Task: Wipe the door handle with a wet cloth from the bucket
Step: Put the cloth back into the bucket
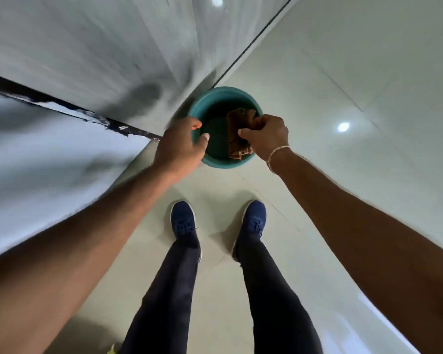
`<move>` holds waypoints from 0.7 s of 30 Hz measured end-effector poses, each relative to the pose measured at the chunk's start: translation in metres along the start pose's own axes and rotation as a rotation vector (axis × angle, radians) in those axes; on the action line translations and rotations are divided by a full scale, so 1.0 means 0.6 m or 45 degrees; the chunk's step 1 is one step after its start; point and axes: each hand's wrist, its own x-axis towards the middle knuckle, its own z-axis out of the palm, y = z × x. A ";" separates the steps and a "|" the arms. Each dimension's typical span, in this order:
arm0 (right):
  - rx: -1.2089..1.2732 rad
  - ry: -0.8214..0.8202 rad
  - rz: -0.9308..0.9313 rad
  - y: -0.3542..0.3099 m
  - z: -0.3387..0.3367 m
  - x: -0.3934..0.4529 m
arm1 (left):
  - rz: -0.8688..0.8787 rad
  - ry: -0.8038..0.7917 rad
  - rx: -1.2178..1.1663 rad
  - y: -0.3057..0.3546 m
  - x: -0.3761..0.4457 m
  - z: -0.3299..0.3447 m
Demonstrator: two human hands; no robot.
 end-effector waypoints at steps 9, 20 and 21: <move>-0.971 -0.207 -0.553 0.099 0.218 0.266 | 0.256 0.064 0.257 -0.153 0.116 0.169; -1.445 -0.331 -0.782 0.164 0.341 0.380 | 0.314 0.029 0.169 -0.221 0.125 0.196; -1.457 -0.360 -0.733 0.166 0.343 0.374 | 0.322 0.023 0.165 -0.223 0.123 0.193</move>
